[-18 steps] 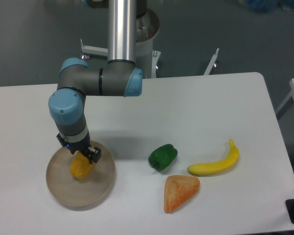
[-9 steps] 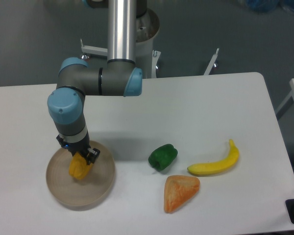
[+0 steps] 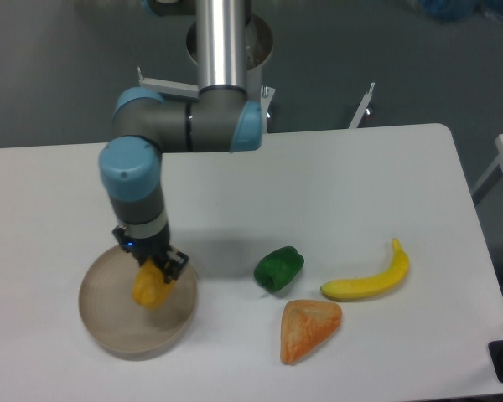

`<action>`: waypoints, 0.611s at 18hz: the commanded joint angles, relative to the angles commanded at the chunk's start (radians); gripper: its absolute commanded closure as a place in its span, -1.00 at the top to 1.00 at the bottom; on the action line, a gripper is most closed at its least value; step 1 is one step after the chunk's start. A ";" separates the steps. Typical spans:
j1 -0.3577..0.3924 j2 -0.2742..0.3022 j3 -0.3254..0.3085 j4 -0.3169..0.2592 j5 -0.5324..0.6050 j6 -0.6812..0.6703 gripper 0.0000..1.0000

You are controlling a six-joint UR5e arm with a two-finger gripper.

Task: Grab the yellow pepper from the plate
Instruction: 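Lift the yellow pepper off the plate toward the green pepper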

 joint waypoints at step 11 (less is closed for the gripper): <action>0.178 0.002 0.026 0.003 0.011 0.344 0.04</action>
